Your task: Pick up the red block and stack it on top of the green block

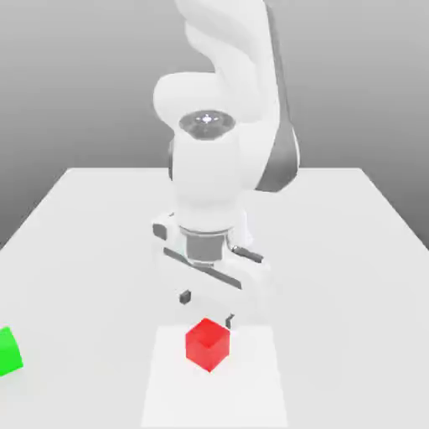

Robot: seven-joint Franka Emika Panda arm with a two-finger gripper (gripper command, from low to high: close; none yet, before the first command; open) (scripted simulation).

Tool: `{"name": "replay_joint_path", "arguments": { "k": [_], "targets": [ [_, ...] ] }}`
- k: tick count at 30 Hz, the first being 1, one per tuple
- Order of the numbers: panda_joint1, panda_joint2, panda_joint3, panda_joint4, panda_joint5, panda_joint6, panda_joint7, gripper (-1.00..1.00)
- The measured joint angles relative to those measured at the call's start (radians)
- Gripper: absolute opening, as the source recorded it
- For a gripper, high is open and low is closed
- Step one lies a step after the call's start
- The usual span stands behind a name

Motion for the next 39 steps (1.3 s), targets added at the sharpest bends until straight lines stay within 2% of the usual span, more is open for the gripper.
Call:
{"name": "replay_joint_path", "arguments": {
  "k": [13,21,22,29,39],
  "targets": [
    [0.006,0.115,-0.025,0.030,-0.074,0.095,0.059,0.00],
    [0.072,0.231,-0.121,0.024,-0.186,0.196,0.135,0.00],
    [0.083,0.244,-0.135,0.023,-0.196,0.207,0.142,-1.00],
    [0.083,0.245,-0.135,0.023,-0.200,0.210,0.144,-1.00],
    [0.025,0.109,-0.041,0.030,-0.064,0.092,0.052,-1.00]
  ]
}}
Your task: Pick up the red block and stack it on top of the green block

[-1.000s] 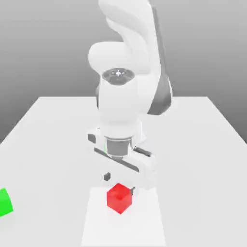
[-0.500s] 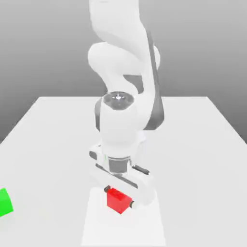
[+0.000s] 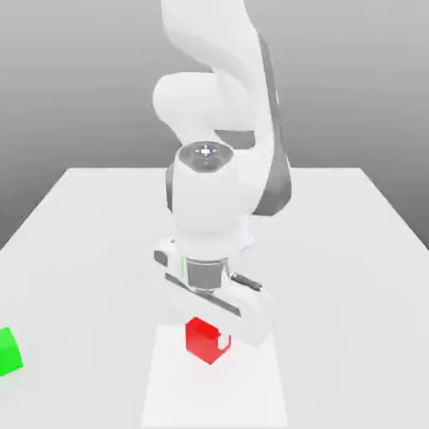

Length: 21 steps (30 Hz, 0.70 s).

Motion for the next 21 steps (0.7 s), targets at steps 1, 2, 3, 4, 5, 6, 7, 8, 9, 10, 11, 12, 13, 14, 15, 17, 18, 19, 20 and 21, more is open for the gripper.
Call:
{"name": "replay_joint_path", "arguments": {
  "k": [1,2,3,4,5,6,7,8,9,10,11,12,13,14,15,17,18,19,20,21],
  "targets": [
    [-0.002,-0.012,0.004,-0.001,0.010,-0.010,-0.007,-1.00],
    [-0.001,-0.023,0.007,-0.002,0.019,-0.020,-0.014,-1.00],
    [-0.001,-0.034,0.008,-0.003,0.026,-0.030,-0.019,-1.00],
    [0.000,-0.045,0.010,-0.004,0.033,-0.039,-0.023,-1.00],
    [-0.001,-0.055,0.012,-0.006,0.040,-0.047,-0.029,-1.00],
    [-0.001,-0.064,0.014,-0.008,0.046,-0.055,-0.034,-1.00],
    [-0.002,-0.072,0.015,-0.011,0.051,-0.062,-0.038,-1.00],
    [-0.002,-0.080,0.016,-0.013,0.055,-0.068,-0.041,-1.00],
    [-0.003,-0.088,0.018,-0.017,0.057,-0.074,-0.043,-1.00],
    [-0.005,-0.094,0.020,-0.020,0.060,-0.079,-0.046,-1.00],
    [-0.009,-0.101,0.024,-0.024,0.062,-0.084,-0.049,-1.00],
    [-0.002,-0.106,0.019,-0.028,0.064,-0.088,-0.050,-1.00],
    [0.002,-0.111,0.015,-0.032,0.065,-0.091,-0.052,-1.00],
    [0.005,-0.115,0.012,-0.037,0.065,-0.094,-0.053,-1.00],
    [0.008,-0.119,0.010,-0.042,0.065,-0.095,-0.054,-1.00],
    [0.008,-0.121,-0.007,-0.028,0.087,-0.109,-0.042,-1.00],
    [-0.001,-0.119,-0.021,-0.012,0.104,-0.119,-0.029,-1.00],
    [-0.015,-0.117,-0.036,0.006,0.120,-0.130,-0.013,-1.00],
    [-0.031,-0.114,-0.051,0.025,0.136,-0.142,0.003,-1.00],
    [-0.047,-0.110,-0.067,0.045,0.148,-0.154,0.024,-1.00]
  ]
}}
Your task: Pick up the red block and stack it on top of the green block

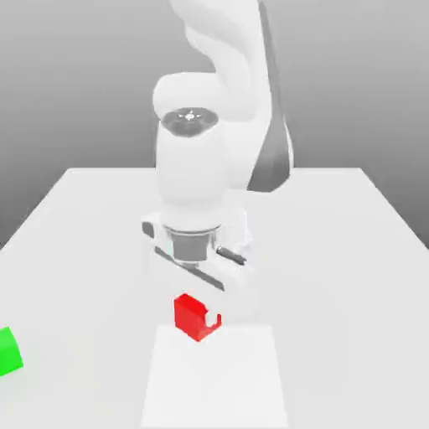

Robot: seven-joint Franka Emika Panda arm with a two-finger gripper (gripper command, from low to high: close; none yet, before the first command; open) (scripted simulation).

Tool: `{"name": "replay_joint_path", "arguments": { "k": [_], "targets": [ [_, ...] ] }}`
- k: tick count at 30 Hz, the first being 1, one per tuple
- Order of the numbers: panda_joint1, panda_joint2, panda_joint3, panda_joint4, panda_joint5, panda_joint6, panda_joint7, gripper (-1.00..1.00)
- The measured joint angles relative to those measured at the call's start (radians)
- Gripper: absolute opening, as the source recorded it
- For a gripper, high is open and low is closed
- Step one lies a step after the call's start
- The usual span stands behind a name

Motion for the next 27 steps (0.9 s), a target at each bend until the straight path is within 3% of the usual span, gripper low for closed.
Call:
{"name": "replay_joint_path", "arguments": {
  "k": [7,17,21,22,27],
  "targets": [
    [-0.144,0.049,-0.081,0.139,0.032,-0.080,0.183,-1.00],
    [-0.292,0.176,-0.252,0.330,-0.035,-0.175,0.527,-1.00],
    [-0.314,0.295,-0.263,0.356,-0.015,-0.086,0.545,-1.00],
    [-0.319,0.330,-0.256,0.358,-0.005,-0.055,0.539,1.00],
    [-0.319,0.330,-0.256,0.358,-0.005,-0.055,0.539,1.00]
  ]
}}
